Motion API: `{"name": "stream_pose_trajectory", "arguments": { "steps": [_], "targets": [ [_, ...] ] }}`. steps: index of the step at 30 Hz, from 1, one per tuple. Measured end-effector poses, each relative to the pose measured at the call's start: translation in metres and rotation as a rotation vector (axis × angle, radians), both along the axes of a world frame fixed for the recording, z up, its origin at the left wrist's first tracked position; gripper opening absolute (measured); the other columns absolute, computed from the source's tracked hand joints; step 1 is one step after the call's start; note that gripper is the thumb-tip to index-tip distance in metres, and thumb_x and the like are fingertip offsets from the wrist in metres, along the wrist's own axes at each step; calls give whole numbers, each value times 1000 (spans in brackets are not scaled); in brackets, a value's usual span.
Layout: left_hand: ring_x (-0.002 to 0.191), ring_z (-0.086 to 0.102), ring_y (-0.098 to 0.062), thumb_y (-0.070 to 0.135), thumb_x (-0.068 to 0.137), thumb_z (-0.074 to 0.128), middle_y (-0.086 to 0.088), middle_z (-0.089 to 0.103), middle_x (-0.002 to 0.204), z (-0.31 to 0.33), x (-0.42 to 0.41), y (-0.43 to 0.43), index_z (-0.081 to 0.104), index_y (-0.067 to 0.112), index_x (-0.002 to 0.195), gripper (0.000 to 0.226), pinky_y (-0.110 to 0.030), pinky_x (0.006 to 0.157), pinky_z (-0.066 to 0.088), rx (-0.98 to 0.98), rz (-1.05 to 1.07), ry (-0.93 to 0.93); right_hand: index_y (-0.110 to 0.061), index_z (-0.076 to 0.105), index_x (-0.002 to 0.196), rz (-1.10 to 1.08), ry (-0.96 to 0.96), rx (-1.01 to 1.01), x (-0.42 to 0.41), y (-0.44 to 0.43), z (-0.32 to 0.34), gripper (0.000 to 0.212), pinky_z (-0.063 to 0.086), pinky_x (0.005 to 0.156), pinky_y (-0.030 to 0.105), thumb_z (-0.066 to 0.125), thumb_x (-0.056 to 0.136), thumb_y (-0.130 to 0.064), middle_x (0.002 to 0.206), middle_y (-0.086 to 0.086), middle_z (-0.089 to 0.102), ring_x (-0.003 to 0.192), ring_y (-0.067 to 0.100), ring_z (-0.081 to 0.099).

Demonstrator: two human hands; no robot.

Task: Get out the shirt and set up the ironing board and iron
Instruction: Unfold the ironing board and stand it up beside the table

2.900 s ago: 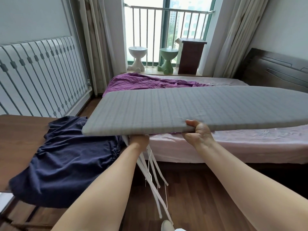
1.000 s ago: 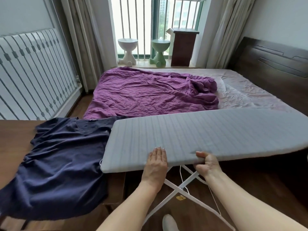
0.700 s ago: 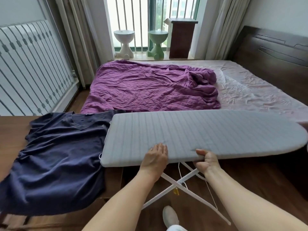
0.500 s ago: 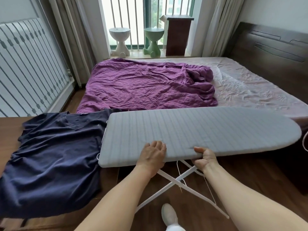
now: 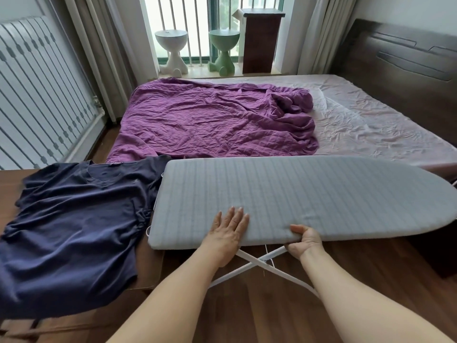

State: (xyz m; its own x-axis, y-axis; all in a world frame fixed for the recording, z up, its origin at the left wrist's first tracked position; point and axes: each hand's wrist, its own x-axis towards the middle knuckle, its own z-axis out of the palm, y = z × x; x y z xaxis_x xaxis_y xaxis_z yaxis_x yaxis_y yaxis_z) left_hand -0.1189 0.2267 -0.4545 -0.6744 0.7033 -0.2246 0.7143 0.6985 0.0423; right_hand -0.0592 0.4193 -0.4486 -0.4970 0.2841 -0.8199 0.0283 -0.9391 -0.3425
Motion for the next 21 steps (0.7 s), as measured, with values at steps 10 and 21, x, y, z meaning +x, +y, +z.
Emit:
{"name": "stream_pose_trajectory", "arguments": {
  "steps": [10, 21],
  "targets": [
    [137, -32, -19, 29, 98, 37, 2, -31, 152, -3, 4, 19, -25, 24, 143, 76, -46, 113, -19, -8, 79, -26, -10, 62, 113, 46, -69, 18, -4, 23, 0, 51, 48, 95, 47, 48, 70, 14, 121, 7, 64, 112, 32, 61],
    [139, -28, -19, 13, 98, 35, 4, -29, 153, -41, 19, 58, -22, 24, 144, 74, -42, 111, -19, 45, 179, -54, -7, 60, 115, 156, -90, 79, 9, 61, -25, 37, 50, 92, 44, 51, 82, 8, 112, 13, 66, 100, 33, 63]
  ]
}}
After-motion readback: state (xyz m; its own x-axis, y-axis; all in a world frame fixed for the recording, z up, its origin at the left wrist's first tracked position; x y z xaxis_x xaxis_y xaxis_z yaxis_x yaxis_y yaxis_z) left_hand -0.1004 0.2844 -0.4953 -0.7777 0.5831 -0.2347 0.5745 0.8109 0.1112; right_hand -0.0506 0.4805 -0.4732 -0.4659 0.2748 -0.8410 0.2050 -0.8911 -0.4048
